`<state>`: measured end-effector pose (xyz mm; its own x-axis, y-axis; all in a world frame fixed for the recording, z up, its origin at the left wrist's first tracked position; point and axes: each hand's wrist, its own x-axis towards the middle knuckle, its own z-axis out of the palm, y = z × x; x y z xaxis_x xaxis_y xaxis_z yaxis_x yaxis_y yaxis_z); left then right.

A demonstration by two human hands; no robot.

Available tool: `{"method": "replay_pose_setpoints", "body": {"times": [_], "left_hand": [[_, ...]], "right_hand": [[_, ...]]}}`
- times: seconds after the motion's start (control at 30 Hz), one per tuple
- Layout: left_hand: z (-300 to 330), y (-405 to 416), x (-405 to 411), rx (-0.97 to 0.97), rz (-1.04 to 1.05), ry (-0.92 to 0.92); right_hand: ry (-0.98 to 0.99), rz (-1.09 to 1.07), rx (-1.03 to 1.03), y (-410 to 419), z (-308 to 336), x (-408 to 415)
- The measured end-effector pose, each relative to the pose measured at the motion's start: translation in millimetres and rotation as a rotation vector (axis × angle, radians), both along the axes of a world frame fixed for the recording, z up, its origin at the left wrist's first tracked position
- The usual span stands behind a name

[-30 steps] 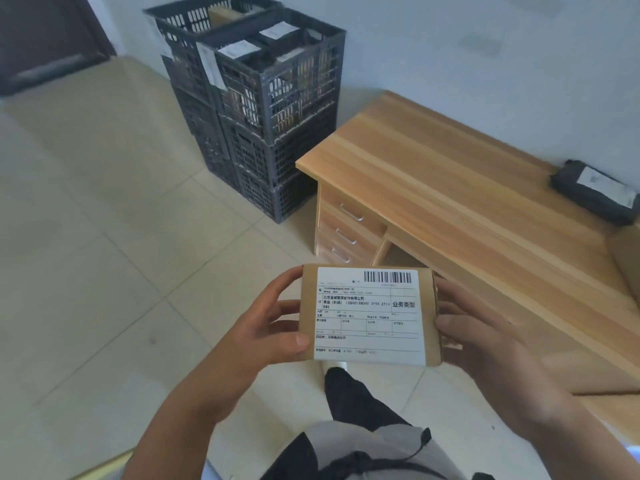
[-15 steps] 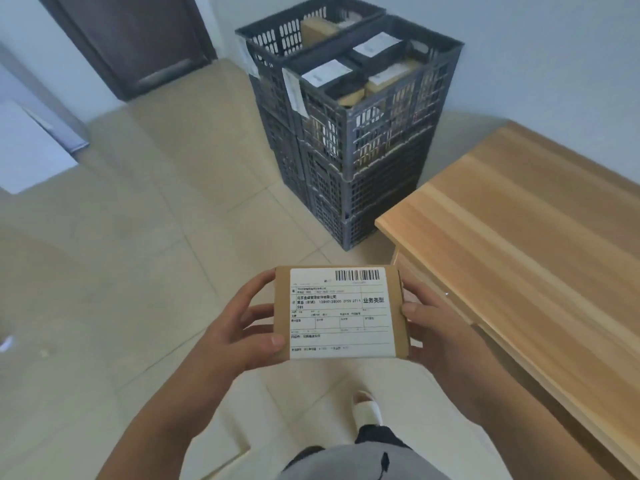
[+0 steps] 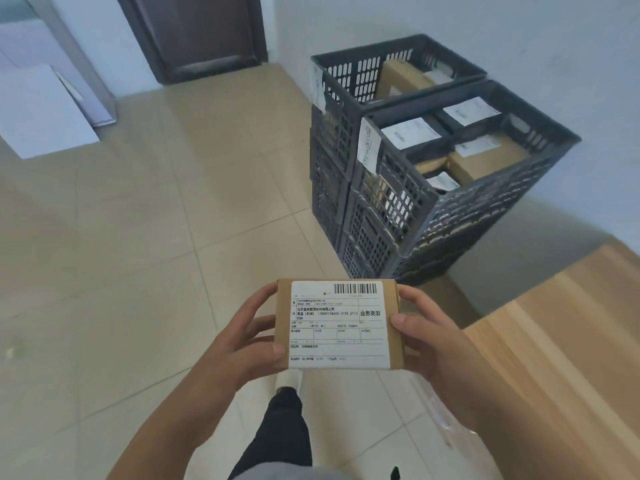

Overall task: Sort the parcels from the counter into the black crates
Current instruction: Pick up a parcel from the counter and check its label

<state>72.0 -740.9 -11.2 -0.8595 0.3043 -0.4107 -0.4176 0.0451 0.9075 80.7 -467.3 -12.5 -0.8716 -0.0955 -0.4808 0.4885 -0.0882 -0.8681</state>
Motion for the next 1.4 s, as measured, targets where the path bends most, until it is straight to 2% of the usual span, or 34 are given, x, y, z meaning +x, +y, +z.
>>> {"method": "replay_pose_setpoints", "body": {"times": [0.27, 0.47, 0.7, 0.93, 1.13, 1.27, 1.4], "left_hand": [[18.4, -36.4, -176.1, 0.051, -0.14, 0.011], [19.4, -16.3, -289.7, 0.035, -0.272, 0.029], [13.8, 21.3, -423.2, -0.049, -0.33, 0.045], [37.0, 66.4, -556.1, -0.133, -0.371, 0.111], [34.5, 79.3, -645.3, -0.17, -0.391, 0.138], [27.6, 87.6, -708.0, -0.153, -0.486, 0.111], [20.5, 103.4, -786.7, -0.124, -0.563, 0.094]], "right_hand": [[-0.007, -0.105, 0.021, -35.1, 29.8, -142.5], [-0.041, -0.243, -0.045, -25.2, 20.5, -214.3], [-0.026, -0.295, -0.116, 14.0, -3.3, -334.1], [0.037, -0.105, -0.088, 71.1, 10.2, -484.0], [0.118, 0.276, 0.176, 106.7, 24.1, -606.6], [0.06, 0.523, 0.244, 115.0, 32.5, -671.2], [0.023, 0.518, 0.29, 119.7, 28.7, -723.3]]}}
